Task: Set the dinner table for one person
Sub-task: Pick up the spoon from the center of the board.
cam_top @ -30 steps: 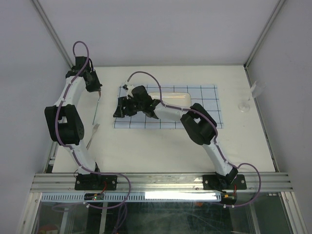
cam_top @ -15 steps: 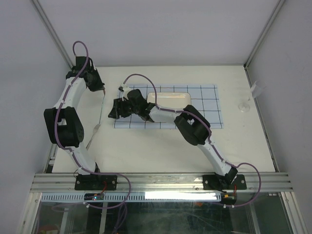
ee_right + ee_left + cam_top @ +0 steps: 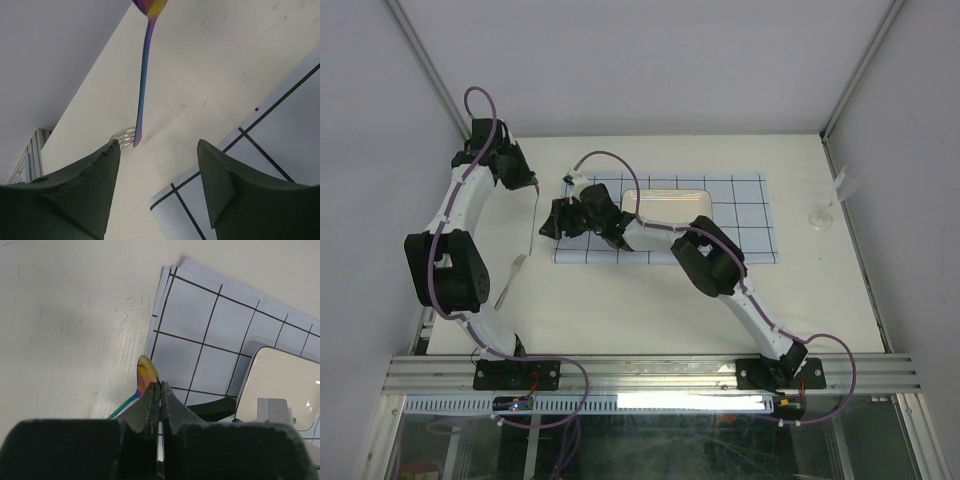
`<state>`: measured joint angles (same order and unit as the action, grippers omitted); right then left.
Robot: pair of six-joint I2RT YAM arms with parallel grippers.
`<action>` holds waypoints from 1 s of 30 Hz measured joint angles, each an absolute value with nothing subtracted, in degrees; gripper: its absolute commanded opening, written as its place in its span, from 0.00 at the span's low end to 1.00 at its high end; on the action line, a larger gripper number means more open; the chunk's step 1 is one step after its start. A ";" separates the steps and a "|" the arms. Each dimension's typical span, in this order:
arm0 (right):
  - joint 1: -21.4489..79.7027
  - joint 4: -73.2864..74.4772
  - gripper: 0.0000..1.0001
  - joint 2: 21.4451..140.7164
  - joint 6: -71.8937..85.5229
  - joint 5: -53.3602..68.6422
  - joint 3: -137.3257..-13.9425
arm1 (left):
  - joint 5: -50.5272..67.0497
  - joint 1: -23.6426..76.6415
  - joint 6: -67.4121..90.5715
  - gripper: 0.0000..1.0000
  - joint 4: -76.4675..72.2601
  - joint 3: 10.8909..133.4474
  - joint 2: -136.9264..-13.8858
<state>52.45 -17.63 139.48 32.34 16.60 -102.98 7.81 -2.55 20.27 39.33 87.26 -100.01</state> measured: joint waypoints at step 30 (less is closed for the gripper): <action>52.45 -22.90 0.40 144.18 34.81 14.17 -109.75 | 10.79 0.05 24.77 0.00 37.01 83.70 -98.32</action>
